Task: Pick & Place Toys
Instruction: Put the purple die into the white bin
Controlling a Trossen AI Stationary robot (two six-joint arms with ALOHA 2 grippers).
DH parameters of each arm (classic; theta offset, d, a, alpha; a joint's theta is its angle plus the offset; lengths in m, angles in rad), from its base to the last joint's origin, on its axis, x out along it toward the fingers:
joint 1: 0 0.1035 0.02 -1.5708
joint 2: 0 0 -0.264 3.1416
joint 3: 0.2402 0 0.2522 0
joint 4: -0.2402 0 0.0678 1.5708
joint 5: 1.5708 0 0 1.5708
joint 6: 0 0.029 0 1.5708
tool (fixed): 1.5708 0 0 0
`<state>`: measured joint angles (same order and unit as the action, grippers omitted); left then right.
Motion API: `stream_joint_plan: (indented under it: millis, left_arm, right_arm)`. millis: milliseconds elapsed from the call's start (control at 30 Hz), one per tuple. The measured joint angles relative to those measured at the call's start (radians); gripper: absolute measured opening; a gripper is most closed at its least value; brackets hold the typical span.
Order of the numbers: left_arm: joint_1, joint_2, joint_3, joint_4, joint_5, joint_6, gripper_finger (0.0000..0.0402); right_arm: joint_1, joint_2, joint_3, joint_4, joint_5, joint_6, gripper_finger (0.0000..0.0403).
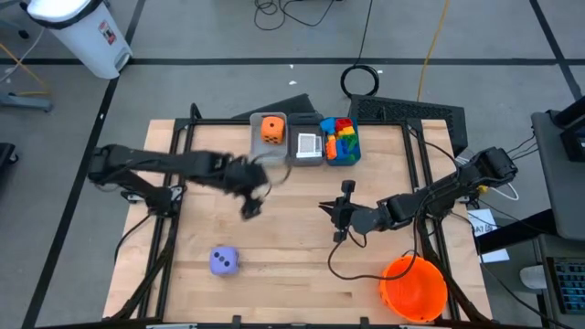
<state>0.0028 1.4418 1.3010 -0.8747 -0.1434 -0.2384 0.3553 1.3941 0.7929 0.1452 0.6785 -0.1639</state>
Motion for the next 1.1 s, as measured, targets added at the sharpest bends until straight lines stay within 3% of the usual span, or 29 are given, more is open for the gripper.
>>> stream_joint_plan:
  millis: [200, 367, 533, 833, 1100]
  left_arm:
    - [-0.277, -0.021, -0.037, -0.179, -0.015, -0.233, 0.0309]
    - [-0.484, 0.020, -0.129, -0.125, -0.004, -0.398, 0.0314]
    - [-0.643, 0.076, -0.149, -0.100, 0.072, -0.554, 0.0305]
    - [-0.818, 0.198, -0.142, -0.099, 0.012, -0.732, 0.0276]
    - [-0.843, 0.278, -0.138, -0.149, -0.082, -0.735, 0.0260]
  right_arm:
    - [0.000, 0.000, 0.000, 0.005, 0.000, 0.021, 0.0022]
    - [0.000, 0.000, 0.000, 0.007, -0.002, 0.021, 0.0019]
    - [0.000, 0.000, 0.000, 0.007, -0.002, 0.021, 0.0018]
    - [0.000, 0.000, 0.000, 0.008, -0.001, 0.041, 0.0018]
    - [0.000, 0.000, 0.000, 0.008, -0.003, 0.053, 0.0018]
